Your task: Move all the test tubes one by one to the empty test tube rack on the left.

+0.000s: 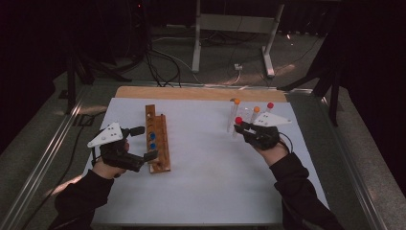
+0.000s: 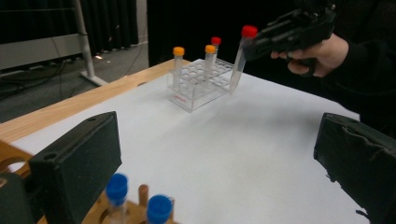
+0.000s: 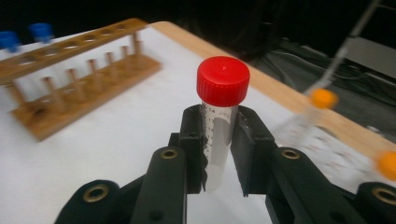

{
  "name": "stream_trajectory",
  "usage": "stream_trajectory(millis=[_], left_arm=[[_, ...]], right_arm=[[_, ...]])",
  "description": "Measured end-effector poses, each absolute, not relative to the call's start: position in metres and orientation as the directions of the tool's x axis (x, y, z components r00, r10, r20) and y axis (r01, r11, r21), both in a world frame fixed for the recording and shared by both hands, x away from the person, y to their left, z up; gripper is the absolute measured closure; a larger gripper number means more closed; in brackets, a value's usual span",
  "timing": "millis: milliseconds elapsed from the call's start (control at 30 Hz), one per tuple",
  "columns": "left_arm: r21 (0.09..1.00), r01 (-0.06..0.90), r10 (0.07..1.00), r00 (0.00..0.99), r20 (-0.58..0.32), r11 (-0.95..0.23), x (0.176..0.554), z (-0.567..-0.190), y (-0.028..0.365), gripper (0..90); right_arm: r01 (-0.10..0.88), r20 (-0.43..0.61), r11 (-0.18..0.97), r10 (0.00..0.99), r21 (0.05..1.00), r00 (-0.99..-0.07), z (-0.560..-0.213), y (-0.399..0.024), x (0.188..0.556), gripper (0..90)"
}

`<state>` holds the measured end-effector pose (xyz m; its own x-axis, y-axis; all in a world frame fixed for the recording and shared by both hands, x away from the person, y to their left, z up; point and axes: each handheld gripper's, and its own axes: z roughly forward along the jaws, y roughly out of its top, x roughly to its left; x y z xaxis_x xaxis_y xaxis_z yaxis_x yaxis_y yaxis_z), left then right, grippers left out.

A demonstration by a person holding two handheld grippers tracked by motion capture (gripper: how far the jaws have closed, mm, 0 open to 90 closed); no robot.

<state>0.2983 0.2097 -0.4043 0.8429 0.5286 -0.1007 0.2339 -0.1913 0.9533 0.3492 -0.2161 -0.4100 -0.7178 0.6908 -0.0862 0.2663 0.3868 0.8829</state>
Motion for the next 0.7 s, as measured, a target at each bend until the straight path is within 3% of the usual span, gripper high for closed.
stream_trajectory(millis=[433,700], left_arm=[[0.96,0.215,0.485,0.869,-0.103,-0.18,0.304,-0.402,0.189,3.4],[0.962,0.194,0.448,0.89,-0.09,-0.191,0.306,-0.404,0.174,10.5]], right_arm=[[0.23,-0.064,0.44,0.559,0.868,-0.827,-0.418,-0.167,0.33,74.7],[0.215,-0.05,0.454,0.503,0.865,-0.863,-0.42,-0.149,0.321,74.7]])
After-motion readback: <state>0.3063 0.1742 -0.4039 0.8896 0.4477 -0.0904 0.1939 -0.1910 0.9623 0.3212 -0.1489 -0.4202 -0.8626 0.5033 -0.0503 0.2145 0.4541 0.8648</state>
